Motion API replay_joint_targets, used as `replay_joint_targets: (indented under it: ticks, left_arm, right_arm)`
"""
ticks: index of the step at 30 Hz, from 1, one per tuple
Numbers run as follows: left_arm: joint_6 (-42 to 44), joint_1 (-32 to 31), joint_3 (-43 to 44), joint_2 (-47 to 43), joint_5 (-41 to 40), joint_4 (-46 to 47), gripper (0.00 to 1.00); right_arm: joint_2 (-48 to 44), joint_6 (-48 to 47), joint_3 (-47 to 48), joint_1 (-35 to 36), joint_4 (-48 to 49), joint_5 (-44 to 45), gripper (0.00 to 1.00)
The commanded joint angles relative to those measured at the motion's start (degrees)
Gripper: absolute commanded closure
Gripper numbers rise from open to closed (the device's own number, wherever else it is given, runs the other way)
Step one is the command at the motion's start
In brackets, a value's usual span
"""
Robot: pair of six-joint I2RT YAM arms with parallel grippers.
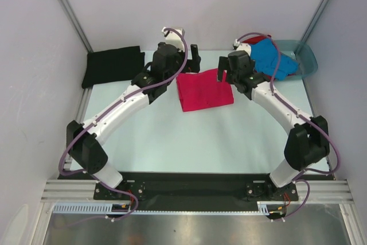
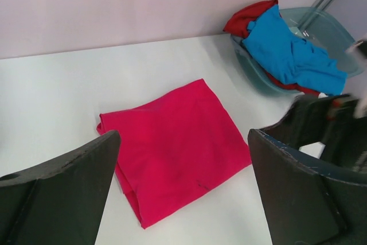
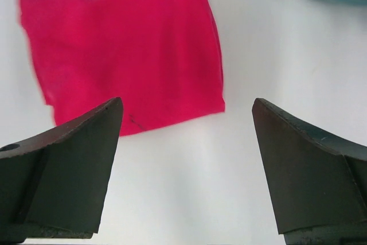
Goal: Fold and stack the t-shirts
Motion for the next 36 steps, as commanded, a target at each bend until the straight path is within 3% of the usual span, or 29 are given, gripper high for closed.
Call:
replay_joint_targets:
  ticks: [1,5,17,25,36]
  left_arm:
    - [1.5,0.4,2.3,-0.6,1.7,-2.3,0.00]
    - [0.6,1.1,4.9,1.1,4.8,-7.3,0.00]
    - [2.1,2.1,1.8,-0.3,-0.6,-7.8,0.00]
    - [-5.4,11.5,-10.2,1.7,12.7,0.0,0.00]
    - [-10.2,16.8,-13.7,10.9,22.8,5.7,0.00]
  right_arm:
    - [-3.1,0.9,-0.3,0.2,3.7,-1.0,0.00]
    - [-3.7,0.3,0.3,0.7,2.4,-2.1,0.00]
    - [-8.4,-1.5,-1.5,1.3,0.9,-0.4,0.00]
    - [-5.7,-3.1,0.7,1.3,-1.4,-1.4,0.00]
    - [-4.0,-6.1,-1.5,0.5,-0.9,-0.5,0.00]
